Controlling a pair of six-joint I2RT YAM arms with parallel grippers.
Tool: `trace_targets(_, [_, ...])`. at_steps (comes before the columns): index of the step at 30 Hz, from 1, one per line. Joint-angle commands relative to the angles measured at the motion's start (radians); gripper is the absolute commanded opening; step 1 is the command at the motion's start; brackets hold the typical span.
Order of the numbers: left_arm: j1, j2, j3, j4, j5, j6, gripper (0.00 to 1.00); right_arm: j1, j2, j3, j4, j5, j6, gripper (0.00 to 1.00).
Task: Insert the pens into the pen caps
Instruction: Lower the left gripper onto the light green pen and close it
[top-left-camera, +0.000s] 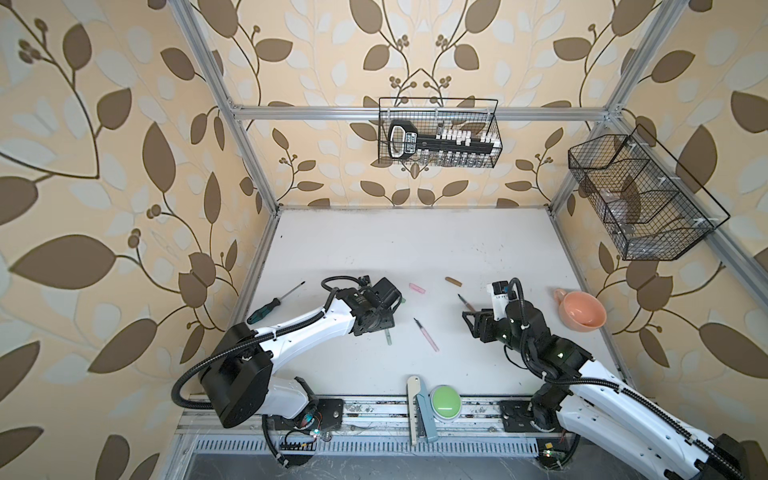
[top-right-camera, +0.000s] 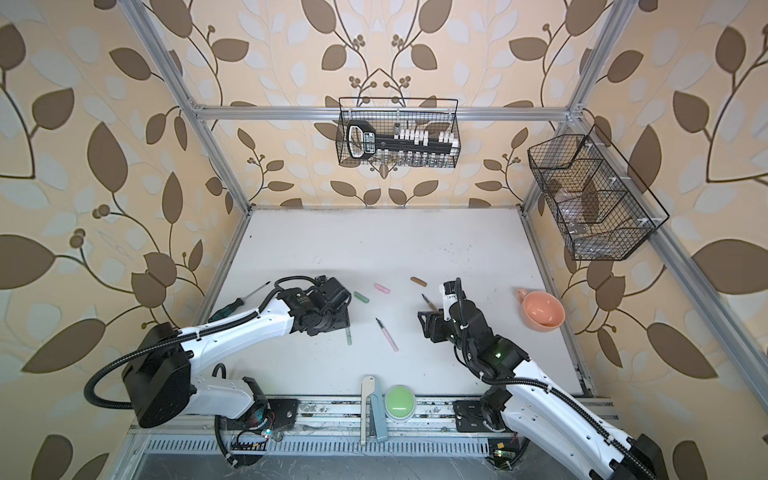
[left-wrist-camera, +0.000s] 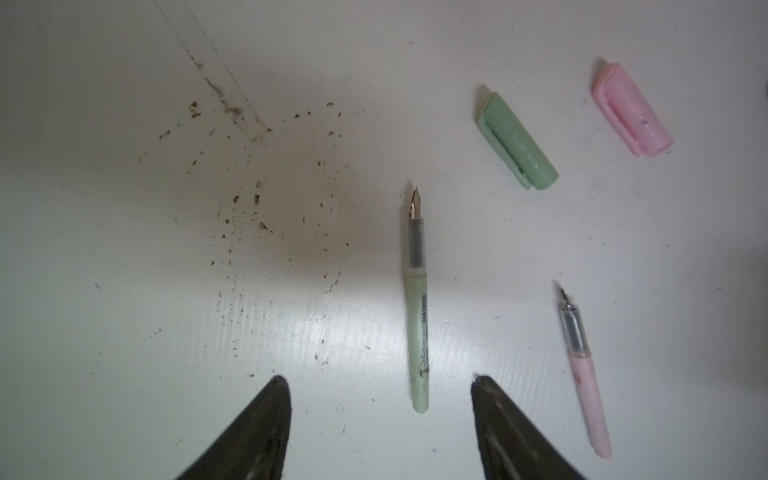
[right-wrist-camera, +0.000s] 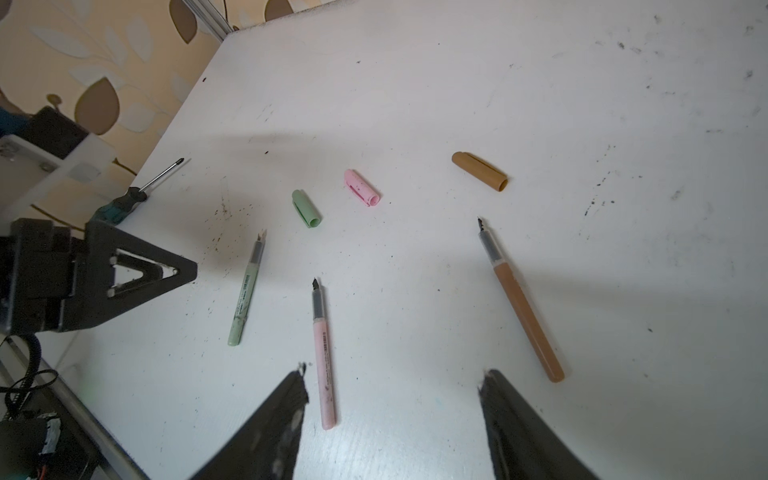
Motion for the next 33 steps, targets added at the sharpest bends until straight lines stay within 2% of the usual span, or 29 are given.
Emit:
trace_targets(1, [-0.022,0.061,0.05,-0.023,-0.037,-0.028,0.64,0.002,-0.04,-0.037,0.03,-0.034,0.048,0.68])
trace_targets(5, [-0.033,0.107,0.036,0.054,0.014,-0.037,0.58,-0.004,-0.054,-0.054,0.037,-0.037,0.057,0.68])
trace_targets(11, [-0.036,0.152,0.018,0.084,0.032,-0.037,0.49,-0.006,-0.043,-0.056,0.04,-0.048,0.061,0.67])
trace_targets(22, [-0.036,0.249,0.027,0.114,0.059,-0.009,0.41,-0.011,-0.014,-0.042,0.065,-0.08,0.067,0.66])
trace_targets(25, [-0.036,0.281,0.033,0.109,0.064,-0.002,0.33,-0.011,-0.015,-0.041,0.072,-0.078,0.071,0.66])
trace_targets(33, [-0.036,0.307,0.046,0.104,0.082,0.011,0.19,-0.014,-0.009,-0.029,0.063,-0.085,0.072,0.66])
